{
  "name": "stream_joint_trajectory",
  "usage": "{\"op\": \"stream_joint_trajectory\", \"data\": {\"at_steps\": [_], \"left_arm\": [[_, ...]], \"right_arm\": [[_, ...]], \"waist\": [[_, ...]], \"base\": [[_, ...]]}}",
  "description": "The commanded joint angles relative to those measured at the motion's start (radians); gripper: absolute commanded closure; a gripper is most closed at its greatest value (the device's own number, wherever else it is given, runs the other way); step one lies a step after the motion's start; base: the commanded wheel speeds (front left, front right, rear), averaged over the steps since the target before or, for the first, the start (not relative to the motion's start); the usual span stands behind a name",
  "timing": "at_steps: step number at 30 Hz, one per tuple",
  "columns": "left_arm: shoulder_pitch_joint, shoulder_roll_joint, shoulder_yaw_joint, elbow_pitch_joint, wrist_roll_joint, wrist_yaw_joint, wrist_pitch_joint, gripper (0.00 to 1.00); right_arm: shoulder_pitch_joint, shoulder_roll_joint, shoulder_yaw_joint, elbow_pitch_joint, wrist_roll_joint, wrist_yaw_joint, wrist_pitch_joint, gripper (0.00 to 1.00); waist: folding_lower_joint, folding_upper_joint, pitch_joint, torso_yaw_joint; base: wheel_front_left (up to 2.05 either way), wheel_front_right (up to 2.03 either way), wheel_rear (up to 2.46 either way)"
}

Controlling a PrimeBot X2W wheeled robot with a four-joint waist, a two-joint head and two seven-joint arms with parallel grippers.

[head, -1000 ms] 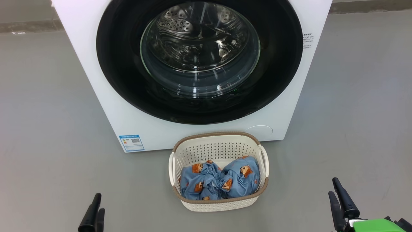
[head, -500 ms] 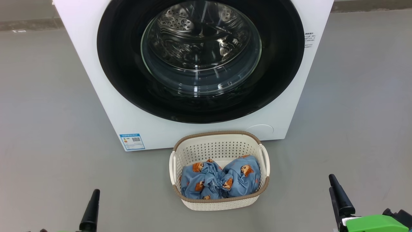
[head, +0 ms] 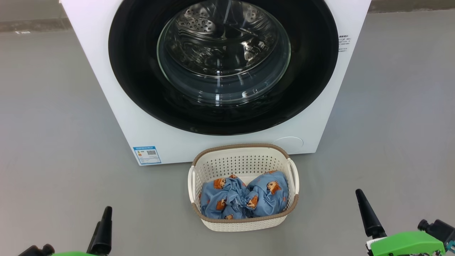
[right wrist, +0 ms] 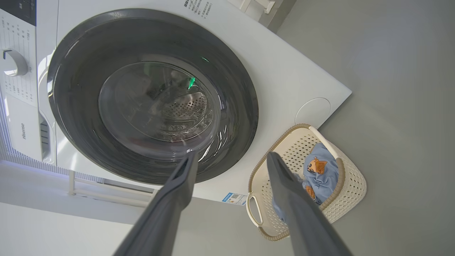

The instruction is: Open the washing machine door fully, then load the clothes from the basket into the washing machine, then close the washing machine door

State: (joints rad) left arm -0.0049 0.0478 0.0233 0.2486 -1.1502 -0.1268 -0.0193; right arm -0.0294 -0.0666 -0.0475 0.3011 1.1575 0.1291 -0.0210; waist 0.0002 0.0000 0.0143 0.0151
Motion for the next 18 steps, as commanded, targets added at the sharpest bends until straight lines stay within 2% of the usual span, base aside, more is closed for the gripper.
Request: {"op": "stream_joint_trajectory", "data": {"at_steps": [1, 18], "left_arm": [[-0.036, 0.020, 0.010, -0.033, 0.032, -0.002, -0.012, 0.00], [-0.037, 0.033, -0.012, -0.049, 0.252, -0.002, -0.062, 0.00]], "right_arm": [[-0.052, -0.015, 0.013, -0.027, -0.033, 0.001, -0.012, 0.00], [-0.067, -0.037, 0.071, -0.010, -0.207, 0.001, -0.062, 0.00]], "waist": [[-0.0001, 0.0000, 0.000, 0.000], [-0.0001, 0.0000, -0.001, 0.004]], "base": [[0.00, 0.00, 0.00], [0.00, 0.00, 0.00]]}}
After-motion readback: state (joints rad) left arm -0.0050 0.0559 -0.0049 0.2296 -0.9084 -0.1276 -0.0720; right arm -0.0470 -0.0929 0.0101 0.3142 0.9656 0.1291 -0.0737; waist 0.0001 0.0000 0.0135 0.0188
